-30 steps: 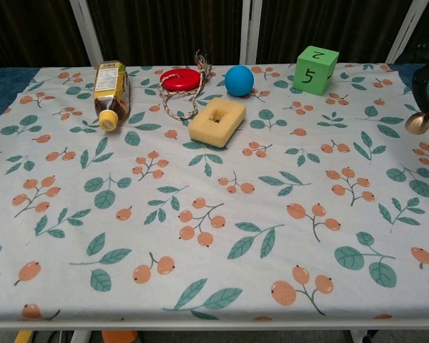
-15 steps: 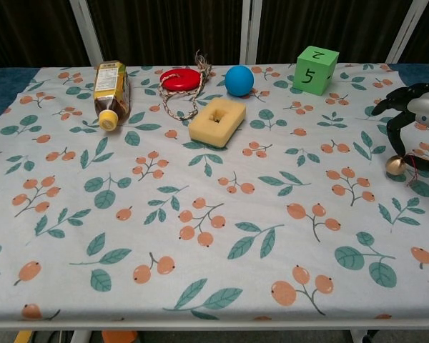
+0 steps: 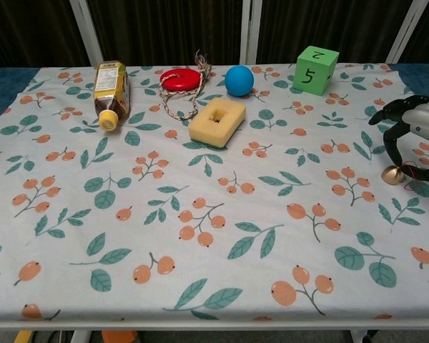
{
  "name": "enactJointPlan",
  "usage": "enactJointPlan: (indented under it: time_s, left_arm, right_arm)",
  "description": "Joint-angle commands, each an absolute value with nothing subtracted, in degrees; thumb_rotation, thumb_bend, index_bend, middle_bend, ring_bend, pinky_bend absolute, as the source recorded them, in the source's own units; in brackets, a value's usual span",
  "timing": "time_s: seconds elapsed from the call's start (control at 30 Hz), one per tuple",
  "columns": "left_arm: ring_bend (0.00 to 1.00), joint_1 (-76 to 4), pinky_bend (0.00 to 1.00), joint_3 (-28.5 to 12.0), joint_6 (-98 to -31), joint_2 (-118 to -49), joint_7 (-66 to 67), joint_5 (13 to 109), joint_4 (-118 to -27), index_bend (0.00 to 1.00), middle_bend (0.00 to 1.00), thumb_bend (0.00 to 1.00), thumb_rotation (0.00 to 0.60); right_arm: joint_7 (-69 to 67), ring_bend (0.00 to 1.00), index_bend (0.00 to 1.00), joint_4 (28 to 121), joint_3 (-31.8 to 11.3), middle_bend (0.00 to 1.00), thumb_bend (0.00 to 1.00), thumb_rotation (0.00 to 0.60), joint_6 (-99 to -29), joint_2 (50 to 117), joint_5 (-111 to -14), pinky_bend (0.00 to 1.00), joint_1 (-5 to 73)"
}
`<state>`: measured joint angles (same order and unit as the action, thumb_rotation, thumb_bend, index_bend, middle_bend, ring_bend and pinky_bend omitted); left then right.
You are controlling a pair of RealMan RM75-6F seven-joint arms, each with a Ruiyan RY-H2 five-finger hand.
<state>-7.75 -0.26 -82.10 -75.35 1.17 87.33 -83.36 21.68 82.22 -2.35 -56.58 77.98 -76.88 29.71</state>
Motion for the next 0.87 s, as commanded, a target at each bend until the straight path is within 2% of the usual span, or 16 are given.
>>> enactJointPlan:
  time_s: [0.03,0.07,0.13,0.33,0.53,0.7,0.87]
  left_arm:
    - [0.00,-7.73,0.01,-0.25,-82.11,-75.38,1.18,87.34,-83.35,0.00,0.00,0.00,0.600]
    - [0.00,-7.72,0.01,-0.25,-82.11,-75.39,1.20,87.33,-83.33,0.00,0.00,0.00,0.600]
    - [0.00,-7.69,0.01,-0.27,-82.11,-75.38,1.17,87.24,-83.29,0.00,0.00,0.00,0.600]
    - [0.00,-7.67,0.01,-0.32,-82.19,-75.33,1.25,87.24,-83.35,0.00,0.00,0.00,0.600]
    - [0.00,-7.48,0.01,-0.37,-82.72,-74.95,1.93,87.40,-84.33,0.00,0.00,0.00,0.600]
    - [0.00,-7.59,0.01,-0.57,-83.09,-74.27,2.70,87.73,-85.33,0.00,0.00,0.00,0.600]
    - [0.00,-7.46,0.01,-0.82,-83.61,-73.87,3.52,87.68,-86.20,0.00,0.00,0.00,0.600]
  right_arm:
    - [21.89,0.00,0.12,83.08,-2.42,0.05,0.18,0.600,-55.86,77.38,-75.82,0.00,29.79]
    - [21.67,0.00,0.04,83.38,-2.47,0.03,0.15,0.600,-56.05,77.17,-75.87,0.00,29.74]
    - [21.22,0.00,0.00,83.84,-2.64,0.00,0.11,0.600,-56.91,76.77,-76.32,0.00,29.57]
    - [16.82,0.00,0.00,86.83,-3.01,0.00,0.07,0.600,-64.43,73.70,-80.32,0.00,26.76]
    - [11.08,0.00,0.00,89.29,0.36,0.00,0.07,0.600,-75.93,68.71,-84.79,0.00,18.66]
    - [5.71,0.00,0.00,85.93,2.46,0.00,0.07,0.600,-83.29,67.92,-85.68,0.00,12.10]
    - [0.00,0.00,0.00,80.93,2.46,0.00,0.07,0.600,-87.58,69.34,-86.25,0.00,8.45]
